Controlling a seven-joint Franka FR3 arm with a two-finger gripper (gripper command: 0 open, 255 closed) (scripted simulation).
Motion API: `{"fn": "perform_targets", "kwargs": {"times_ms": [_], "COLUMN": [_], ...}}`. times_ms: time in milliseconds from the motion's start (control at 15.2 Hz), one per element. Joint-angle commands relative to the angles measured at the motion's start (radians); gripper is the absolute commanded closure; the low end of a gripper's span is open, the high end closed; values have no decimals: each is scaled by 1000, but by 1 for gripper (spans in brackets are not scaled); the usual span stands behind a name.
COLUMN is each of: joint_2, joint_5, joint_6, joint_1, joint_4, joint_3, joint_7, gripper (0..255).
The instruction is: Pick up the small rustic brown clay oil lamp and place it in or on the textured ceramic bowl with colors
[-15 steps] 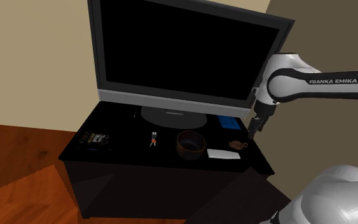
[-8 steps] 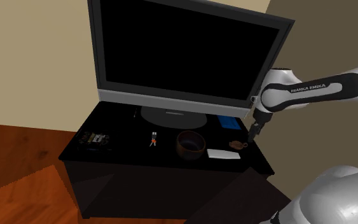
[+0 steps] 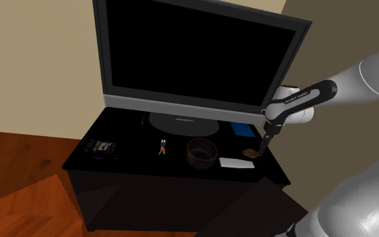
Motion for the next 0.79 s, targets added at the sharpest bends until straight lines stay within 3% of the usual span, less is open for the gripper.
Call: {"fn": "perform_targets", "kwargs": {"times_ms": [0,264,462,726], "joint_2": [102,298,434,596], "joint_5": [65,242,359,458], "joint_6": [63,150,188,214], "joint_1": [5,-28,-94,-198], "joint_4": [41,137,225,362], "joint_3": [-28,-18,34,114], "joint_7": [-90,-284,-412,-534], "gripper": [0,0,0,0]}}
